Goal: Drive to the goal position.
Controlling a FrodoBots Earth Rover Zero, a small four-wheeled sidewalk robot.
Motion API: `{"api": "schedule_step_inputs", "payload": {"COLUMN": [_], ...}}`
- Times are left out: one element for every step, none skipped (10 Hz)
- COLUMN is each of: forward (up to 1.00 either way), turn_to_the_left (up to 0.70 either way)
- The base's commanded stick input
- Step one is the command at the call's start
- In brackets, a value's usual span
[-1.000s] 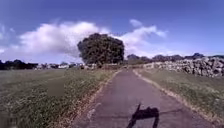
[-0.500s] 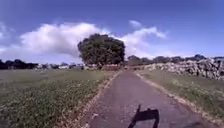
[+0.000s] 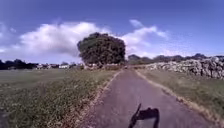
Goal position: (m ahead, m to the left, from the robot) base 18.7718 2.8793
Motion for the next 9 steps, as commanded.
{"api": "schedule_step_inputs", "payload": {"forward": [0.7,0.7,0.7,0.7,0.7,0.7,0.7,0.7,0.7], "turn_to_the_left": [-0.12,-0.14,-0.14,-0.14,-0.14,-0.14,-0.14,-0.14,-0.14]}}
